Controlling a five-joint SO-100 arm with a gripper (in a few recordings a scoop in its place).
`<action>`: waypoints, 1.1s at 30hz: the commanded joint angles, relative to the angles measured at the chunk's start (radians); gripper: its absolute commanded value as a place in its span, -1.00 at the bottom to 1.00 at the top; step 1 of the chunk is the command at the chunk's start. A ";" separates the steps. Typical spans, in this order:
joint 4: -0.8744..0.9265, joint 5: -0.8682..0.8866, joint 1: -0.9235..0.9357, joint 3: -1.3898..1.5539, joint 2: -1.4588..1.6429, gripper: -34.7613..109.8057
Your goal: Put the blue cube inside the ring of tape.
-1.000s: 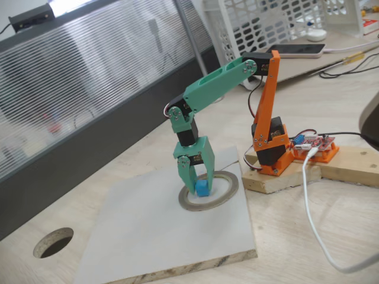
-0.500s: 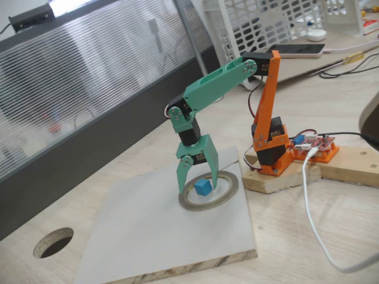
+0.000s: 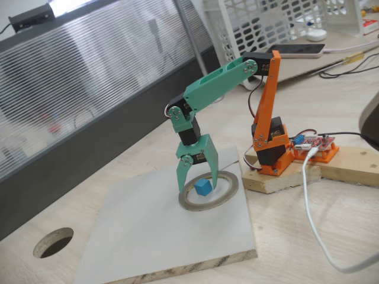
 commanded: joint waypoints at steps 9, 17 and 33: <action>0.015 0.014 -0.002 -0.035 0.037 0.28; 0.293 0.014 -0.002 -0.287 0.037 0.28; 0.477 0.002 0.296 -0.451 0.032 0.10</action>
